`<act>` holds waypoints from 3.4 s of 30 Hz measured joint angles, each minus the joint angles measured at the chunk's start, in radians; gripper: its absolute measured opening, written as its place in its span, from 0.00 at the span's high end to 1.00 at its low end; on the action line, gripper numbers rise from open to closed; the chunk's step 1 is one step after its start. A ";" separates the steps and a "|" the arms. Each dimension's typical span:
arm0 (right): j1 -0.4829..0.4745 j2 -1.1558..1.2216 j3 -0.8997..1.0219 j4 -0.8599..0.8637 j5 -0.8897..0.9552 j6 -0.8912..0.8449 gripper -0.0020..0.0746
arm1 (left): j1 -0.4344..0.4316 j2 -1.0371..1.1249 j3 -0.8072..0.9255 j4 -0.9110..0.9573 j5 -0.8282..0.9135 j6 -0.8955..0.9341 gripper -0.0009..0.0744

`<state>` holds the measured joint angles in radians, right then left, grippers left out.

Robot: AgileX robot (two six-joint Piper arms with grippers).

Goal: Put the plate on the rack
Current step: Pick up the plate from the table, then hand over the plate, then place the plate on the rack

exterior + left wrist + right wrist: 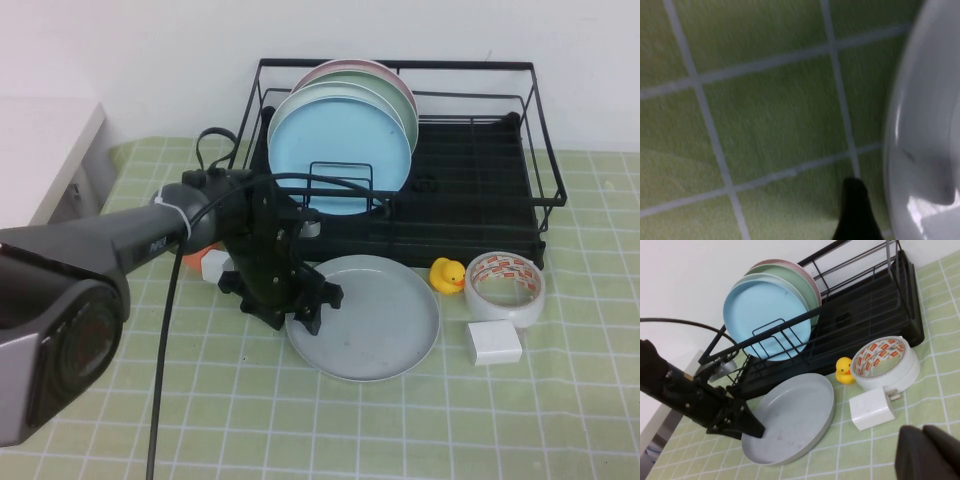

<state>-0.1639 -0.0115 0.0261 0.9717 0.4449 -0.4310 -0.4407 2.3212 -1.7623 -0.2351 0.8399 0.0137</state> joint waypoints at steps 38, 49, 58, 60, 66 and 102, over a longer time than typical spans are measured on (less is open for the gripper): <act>0.000 0.104 -0.060 0.061 0.145 -0.051 0.88 | 0.128 -0.478 0.406 -0.656 -0.036 0.630 0.98; 0.000 0.740 -0.436 0.285 0.320 -0.641 0.34 | 0.061 -0.847 0.795 -1.004 -0.346 0.965 0.98; 0.029 1.226 -0.775 0.461 0.581 -1.022 0.29 | 0.060 -1.021 0.924 -1.271 -0.442 1.215 0.98; 0.066 1.302 -0.855 0.465 0.584 -1.039 0.29 | 0.060 -1.028 0.925 -1.286 -0.449 1.222 0.98; 0.243 1.464 -1.022 0.465 0.561 -1.048 0.28 | 0.060 -1.028 0.925 -1.303 -0.453 1.241 0.98; 0.396 1.961 -1.701 0.320 0.424 -1.281 0.78 | 0.261 -1.345 1.069 -0.895 -0.399 0.747 0.92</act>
<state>0.2325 1.9492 -1.6749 1.2918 0.8686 -1.7122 -0.1796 0.9762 -0.6929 -1.1299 0.4411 0.7602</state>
